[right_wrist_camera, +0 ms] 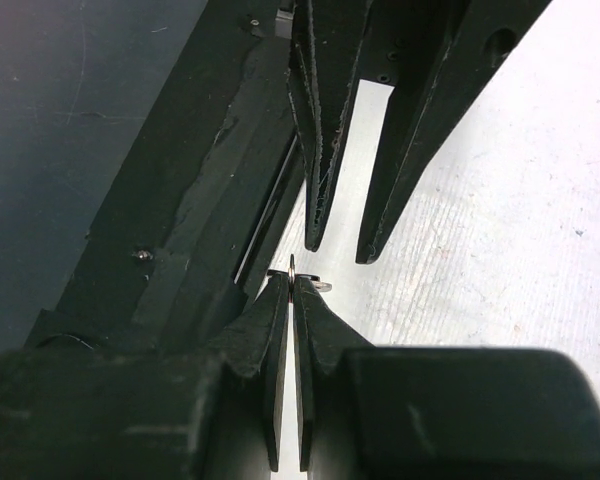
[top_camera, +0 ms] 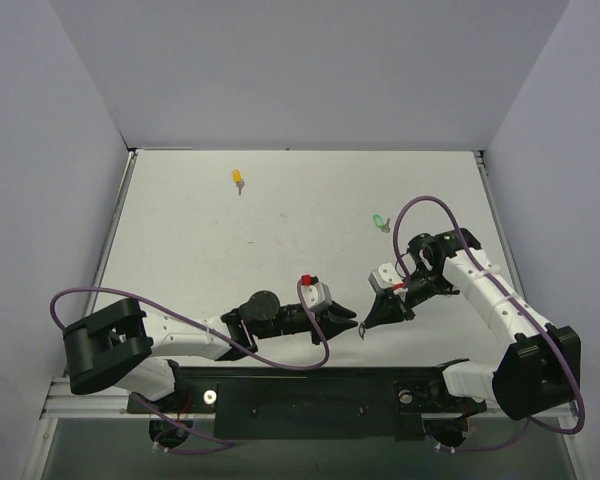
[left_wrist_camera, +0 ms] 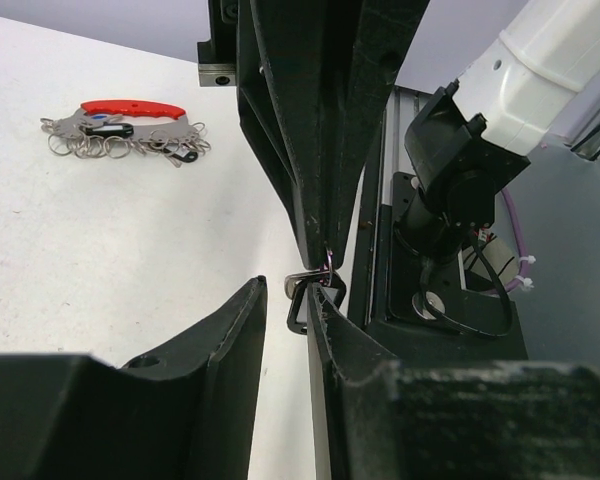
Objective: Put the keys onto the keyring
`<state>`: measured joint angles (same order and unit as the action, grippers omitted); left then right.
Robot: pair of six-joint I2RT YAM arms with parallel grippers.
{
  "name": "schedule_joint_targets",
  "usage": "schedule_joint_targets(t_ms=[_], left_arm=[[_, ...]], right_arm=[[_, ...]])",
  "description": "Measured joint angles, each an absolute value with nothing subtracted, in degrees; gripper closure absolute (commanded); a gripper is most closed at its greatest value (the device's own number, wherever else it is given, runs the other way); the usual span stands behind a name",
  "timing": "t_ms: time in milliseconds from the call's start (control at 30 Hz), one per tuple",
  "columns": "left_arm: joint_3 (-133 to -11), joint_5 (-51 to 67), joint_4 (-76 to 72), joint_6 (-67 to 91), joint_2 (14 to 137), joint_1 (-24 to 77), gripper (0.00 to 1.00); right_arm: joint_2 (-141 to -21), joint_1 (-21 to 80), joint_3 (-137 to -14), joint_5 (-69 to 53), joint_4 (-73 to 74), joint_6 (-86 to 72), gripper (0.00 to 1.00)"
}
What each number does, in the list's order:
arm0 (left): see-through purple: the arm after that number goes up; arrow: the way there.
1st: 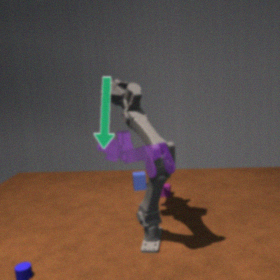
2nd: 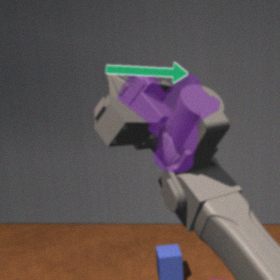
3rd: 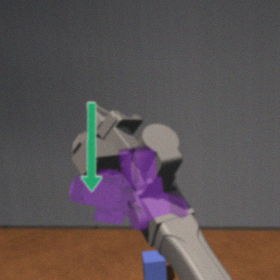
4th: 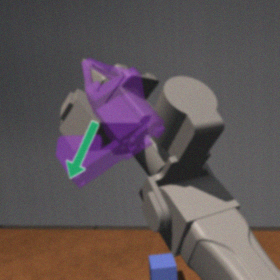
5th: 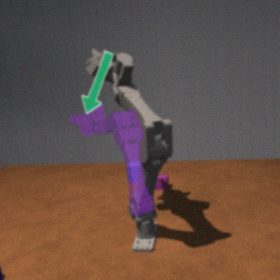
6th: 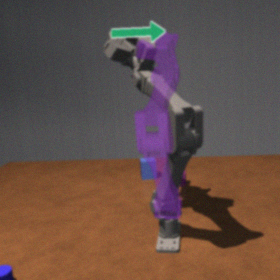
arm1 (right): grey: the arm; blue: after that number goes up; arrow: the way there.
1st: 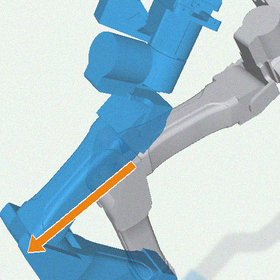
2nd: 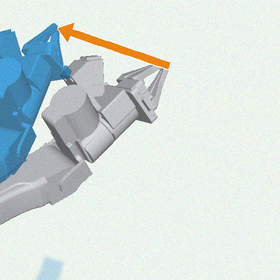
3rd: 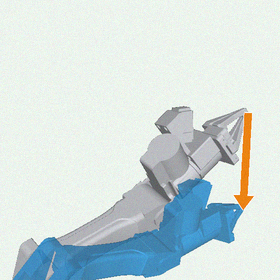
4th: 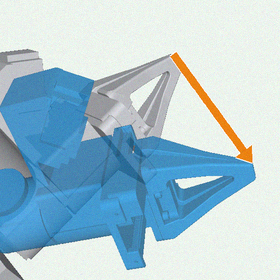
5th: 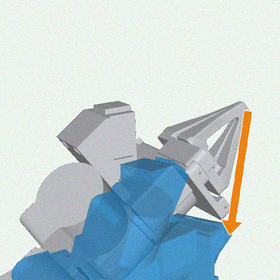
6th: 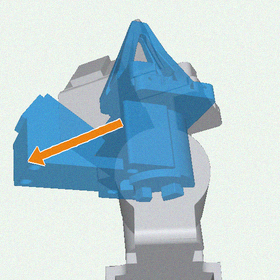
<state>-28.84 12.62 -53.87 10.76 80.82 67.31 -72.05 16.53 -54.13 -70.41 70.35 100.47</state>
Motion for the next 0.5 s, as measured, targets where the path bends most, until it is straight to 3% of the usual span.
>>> schedule_joint_targets(t_ms=[500], left_arm=[[-28.12, 16.97, -55.22, 9.56, 82.02, 68.36, 0.70]], right_arm=[[-72.05, 15.84, -52.90, -70.59, 74.06, 110.17, 1.00]])
